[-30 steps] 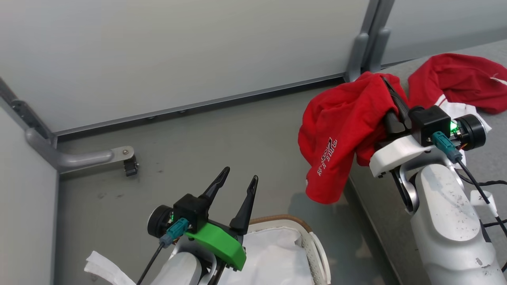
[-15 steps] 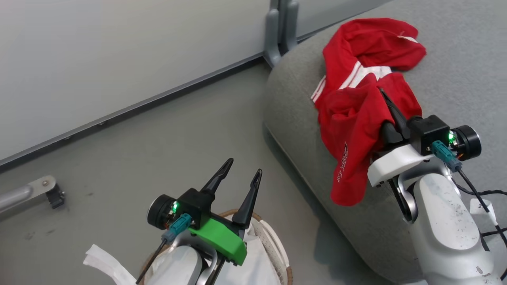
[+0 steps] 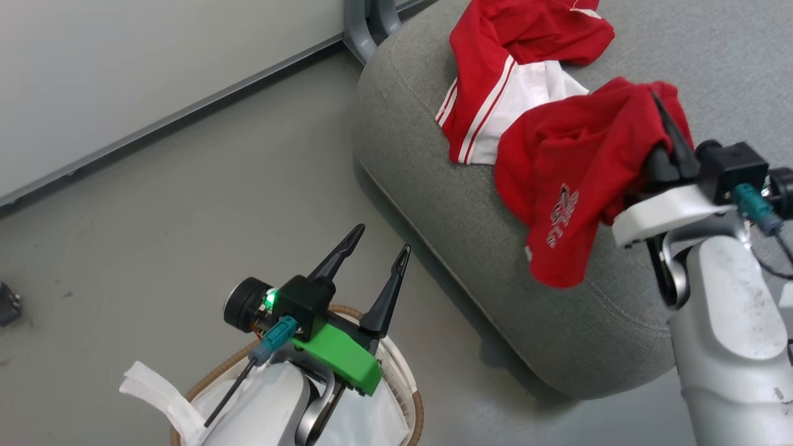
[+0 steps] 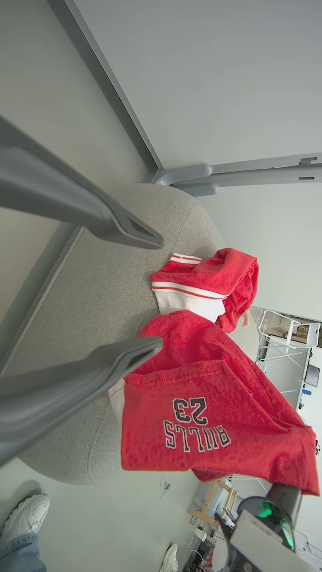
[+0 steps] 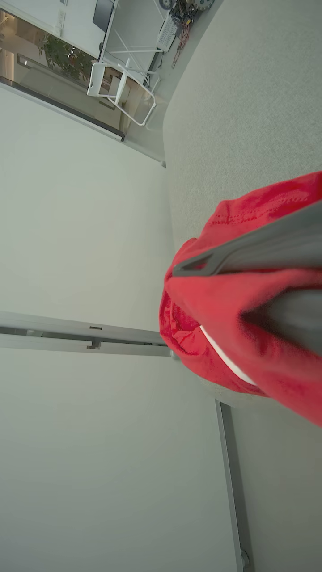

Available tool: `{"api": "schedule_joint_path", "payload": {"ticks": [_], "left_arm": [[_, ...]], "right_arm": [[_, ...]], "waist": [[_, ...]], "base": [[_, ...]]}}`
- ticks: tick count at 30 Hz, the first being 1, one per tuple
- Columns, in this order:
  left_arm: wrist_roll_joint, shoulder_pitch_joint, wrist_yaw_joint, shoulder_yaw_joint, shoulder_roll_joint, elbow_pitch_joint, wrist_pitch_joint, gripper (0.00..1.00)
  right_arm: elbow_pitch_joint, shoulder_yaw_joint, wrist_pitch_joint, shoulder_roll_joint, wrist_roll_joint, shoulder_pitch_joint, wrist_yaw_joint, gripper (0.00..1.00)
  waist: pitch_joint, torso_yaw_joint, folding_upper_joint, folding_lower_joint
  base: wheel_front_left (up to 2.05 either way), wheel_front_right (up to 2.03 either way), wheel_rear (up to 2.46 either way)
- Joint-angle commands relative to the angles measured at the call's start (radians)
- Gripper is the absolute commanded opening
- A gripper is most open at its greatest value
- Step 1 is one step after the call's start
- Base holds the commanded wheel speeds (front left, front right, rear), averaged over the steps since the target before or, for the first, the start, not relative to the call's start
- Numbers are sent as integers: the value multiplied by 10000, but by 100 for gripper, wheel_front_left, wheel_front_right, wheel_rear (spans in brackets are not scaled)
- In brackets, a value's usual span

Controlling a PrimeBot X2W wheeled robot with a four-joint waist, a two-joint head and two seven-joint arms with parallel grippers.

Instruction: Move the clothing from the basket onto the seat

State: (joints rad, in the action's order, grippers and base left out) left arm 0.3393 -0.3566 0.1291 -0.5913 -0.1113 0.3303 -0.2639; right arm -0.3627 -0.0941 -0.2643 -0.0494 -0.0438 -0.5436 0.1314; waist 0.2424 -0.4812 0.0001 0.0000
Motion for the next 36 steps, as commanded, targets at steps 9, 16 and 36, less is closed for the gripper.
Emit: {"api": "schedule_joint_path", "payload": {"ticks": [9, 16, 36], "left_arm": [[-236, -815, 21, -19, -443, -378, -7, 100], [-373, -1471, -3, -9, -570, -847, 40, 100], [-724, -1727, -486, 7, -1208, -2084, 631, 100]], "right_arm": [[-352, -1710, 0, -981, -930, -3181, -13, 0], [-1628, -2855, -2, -2590, -862, -5591, -12, 0], [-3930, -4065, -2, -2305, -2079, -5173, -13, 0]], "waist": [[2290, 1125, -1, 0], [3737, 1977, -1, 0], [5409, 1950, -1, 0]], "base": [[0, 0, 0], [0, 0, 0], [0, 0, 0]]}}
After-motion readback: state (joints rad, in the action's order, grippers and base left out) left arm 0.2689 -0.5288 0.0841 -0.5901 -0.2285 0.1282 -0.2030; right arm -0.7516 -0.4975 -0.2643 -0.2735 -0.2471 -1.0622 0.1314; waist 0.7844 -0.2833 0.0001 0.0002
